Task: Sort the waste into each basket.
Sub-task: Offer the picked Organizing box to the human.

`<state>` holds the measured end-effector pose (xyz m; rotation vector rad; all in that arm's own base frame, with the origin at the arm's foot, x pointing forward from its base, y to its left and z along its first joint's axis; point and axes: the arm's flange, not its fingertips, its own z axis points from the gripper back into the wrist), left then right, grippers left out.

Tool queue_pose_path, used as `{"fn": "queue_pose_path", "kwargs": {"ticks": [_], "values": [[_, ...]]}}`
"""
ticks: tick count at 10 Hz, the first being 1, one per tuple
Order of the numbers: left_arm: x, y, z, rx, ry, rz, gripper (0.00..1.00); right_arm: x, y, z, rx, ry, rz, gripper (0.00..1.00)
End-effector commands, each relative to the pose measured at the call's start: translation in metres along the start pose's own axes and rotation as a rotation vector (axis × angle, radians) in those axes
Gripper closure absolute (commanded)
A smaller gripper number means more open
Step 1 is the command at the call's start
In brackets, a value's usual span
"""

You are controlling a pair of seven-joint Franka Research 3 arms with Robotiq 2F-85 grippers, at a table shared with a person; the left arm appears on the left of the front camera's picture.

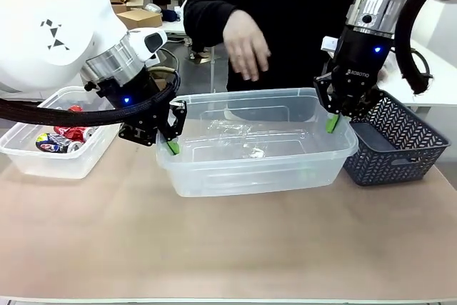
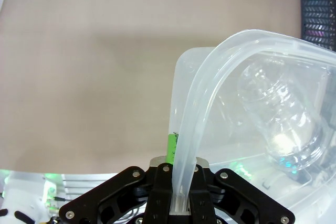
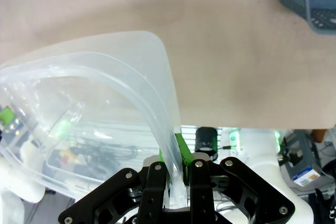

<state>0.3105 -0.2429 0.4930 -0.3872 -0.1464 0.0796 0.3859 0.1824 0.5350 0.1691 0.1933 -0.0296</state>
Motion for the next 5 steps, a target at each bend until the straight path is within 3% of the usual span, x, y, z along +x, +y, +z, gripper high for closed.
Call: {"fn": "queue_pose_path", "kwargs": {"ticks": [1, 5], "values": [[0.0024, 0.002, 0.0081, -0.018, -0.021, 0.023, 1.0, -0.0008, -0.0035, 0.0015, 0.011, -0.004, -0.014, 1.0], [0.0024, 0.002, 0.0081, -0.018, -0.021, 0.023, 1.0, -0.0008, -0.0035, 0.0015, 0.011, -0.004, -0.014, 1.0]]}}
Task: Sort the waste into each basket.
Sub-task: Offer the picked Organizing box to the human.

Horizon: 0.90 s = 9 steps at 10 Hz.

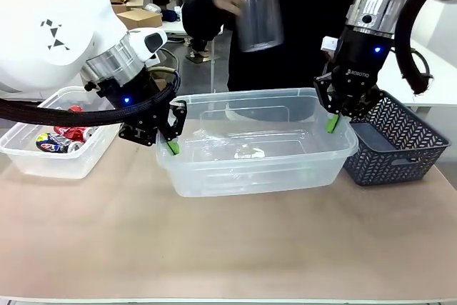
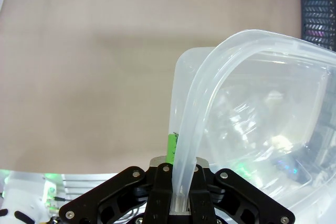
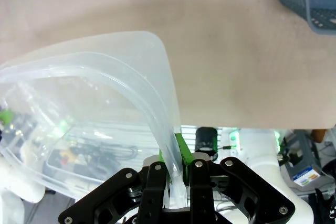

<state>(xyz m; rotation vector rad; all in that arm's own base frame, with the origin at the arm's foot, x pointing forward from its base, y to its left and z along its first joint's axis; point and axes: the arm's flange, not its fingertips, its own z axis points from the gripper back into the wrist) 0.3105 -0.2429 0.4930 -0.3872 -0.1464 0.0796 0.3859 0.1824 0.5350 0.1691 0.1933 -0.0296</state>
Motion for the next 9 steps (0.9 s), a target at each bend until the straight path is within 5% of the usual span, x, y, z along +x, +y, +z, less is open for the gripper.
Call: {"fn": "queue_pose_path", "kwargs": {"ticks": [1, 9], "values": [[0.0024, 0.002, 0.0081, -0.018, -0.021, 0.023, 1.0, -0.0008, -0.0035, 0.0015, 0.011, -0.004, -0.014, 1.0], [0.0024, 0.002, 0.0081, -0.018, -0.021, 0.023, 1.0, -0.0008, -0.0035, 0.0015, 0.011, -0.004, -0.014, 1.0]]}}
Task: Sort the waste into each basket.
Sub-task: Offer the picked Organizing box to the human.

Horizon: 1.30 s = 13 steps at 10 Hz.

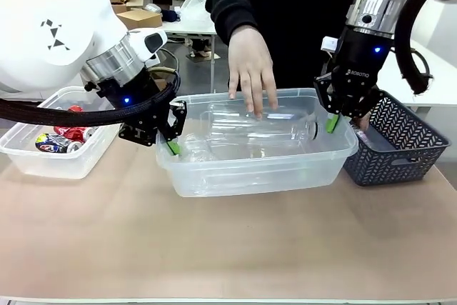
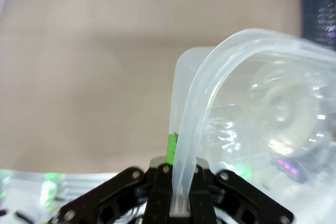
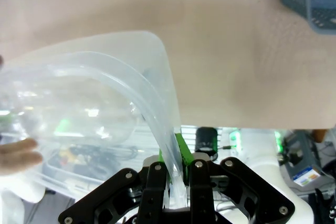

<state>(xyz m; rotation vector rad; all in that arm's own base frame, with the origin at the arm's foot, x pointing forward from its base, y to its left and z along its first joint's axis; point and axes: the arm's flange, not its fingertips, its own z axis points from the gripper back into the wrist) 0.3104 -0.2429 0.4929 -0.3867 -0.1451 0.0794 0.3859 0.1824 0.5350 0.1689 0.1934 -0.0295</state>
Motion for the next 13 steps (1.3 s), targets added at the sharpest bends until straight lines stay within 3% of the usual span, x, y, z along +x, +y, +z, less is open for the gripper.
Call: {"fn": "queue_pose_path", "kwargs": {"ticks": [1, 13], "values": [[0.0025, 0.0019, 0.0083, -0.018, -0.022, 0.023, 1.0, -0.0008, -0.0035, 0.0015, 0.012, -0.004, -0.014, 1.0], [0.0025, 0.0019, 0.0083, -0.018, -0.022, 0.023, 1.0, -0.0008, -0.0035, 0.0015, 0.012, -0.004, -0.014, 1.0]]}}
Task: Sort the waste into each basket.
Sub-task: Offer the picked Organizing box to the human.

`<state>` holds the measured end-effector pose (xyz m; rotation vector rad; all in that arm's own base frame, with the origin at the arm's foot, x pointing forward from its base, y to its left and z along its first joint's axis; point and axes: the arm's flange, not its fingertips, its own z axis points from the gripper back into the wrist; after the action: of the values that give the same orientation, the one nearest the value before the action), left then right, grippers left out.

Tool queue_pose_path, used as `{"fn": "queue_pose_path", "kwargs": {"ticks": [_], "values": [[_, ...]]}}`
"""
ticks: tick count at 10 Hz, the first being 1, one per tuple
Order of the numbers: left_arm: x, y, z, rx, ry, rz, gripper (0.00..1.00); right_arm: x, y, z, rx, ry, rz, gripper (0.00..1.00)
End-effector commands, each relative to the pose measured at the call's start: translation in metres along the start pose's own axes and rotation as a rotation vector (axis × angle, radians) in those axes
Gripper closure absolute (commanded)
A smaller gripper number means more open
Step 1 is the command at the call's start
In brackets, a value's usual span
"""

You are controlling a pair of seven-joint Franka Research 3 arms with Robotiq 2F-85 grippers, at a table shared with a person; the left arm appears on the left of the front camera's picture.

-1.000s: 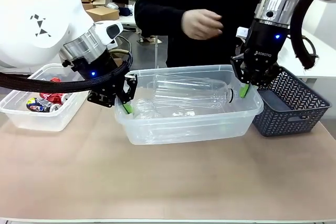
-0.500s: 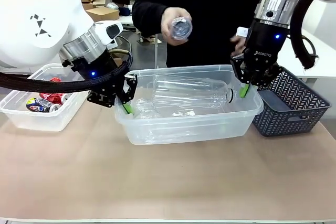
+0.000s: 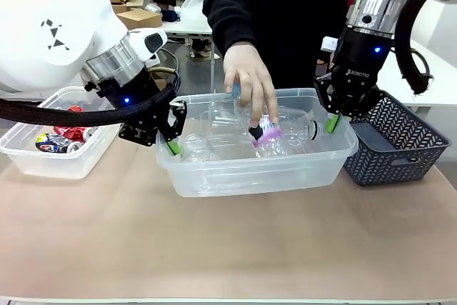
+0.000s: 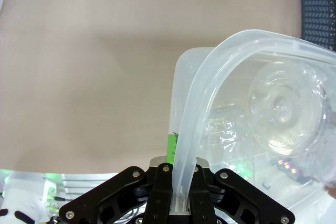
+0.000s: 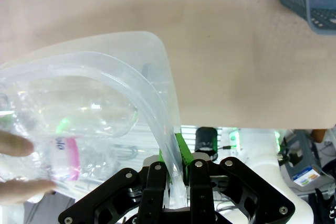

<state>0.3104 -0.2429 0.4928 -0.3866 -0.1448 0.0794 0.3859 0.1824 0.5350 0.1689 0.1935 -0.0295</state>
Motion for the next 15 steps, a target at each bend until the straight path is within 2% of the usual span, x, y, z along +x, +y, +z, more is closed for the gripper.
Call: {"fn": "queue_pose_path", "kwargs": {"ticks": [1, 11, 12, 13, 15], "values": [[0.002, 0.002, 0.008, -0.018, -0.023, 0.023, 1.0, -0.001, -0.004, 0.002, 0.012, -0.004, -0.014, 1.0], [0.002, 0.002, 0.008, -0.018, -0.023, 0.023, 1.0, -0.001, -0.004, 0.002, 0.012, -0.004, -0.014, 1.0], [0.0, 0.0, 0.0, 0.0, 0.0, 0.0, 0.97, 0.0, 0.0, 0.0, 0.0, 0.0, 0.0, 0.94], [0.03, -0.003, 0.004, 0.047, -0.004, -0.005, 0.97, 0.028, 0.009, 0.012, -0.058, 0.007, -0.029, 0.94], [0.101, -0.013, 0.019, 0.014, -0.046, -0.012, 0.97, 0.095, 0.03, 0.046, -0.087, 0.024, -0.027, 0.94]]}}
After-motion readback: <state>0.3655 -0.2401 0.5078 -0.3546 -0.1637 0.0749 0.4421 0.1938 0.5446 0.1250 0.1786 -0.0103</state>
